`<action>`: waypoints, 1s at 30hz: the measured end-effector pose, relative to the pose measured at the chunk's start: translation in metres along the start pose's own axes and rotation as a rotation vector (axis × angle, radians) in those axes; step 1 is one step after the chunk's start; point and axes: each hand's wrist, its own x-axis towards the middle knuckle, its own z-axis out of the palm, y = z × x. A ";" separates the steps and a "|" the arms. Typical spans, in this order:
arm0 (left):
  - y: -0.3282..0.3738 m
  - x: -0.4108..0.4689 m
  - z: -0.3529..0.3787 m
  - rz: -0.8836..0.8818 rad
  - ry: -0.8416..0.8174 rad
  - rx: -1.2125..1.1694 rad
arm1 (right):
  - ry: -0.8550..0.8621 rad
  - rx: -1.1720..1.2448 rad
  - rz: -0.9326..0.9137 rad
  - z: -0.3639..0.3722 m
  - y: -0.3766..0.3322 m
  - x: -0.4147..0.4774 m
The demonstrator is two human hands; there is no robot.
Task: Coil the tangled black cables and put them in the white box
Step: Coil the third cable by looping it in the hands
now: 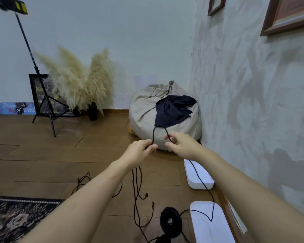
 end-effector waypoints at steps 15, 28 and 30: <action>-0.030 -0.006 -0.028 -0.096 0.013 0.115 | -0.040 -0.171 -0.005 -0.020 0.017 0.004; -0.044 -0.007 -0.064 -0.112 0.140 0.062 | 0.104 -0.225 0.113 -0.045 0.039 -0.002; -0.042 -0.007 -0.068 -0.092 0.171 0.075 | 0.016 -0.127 0.143 -0.044 0.045 -0.002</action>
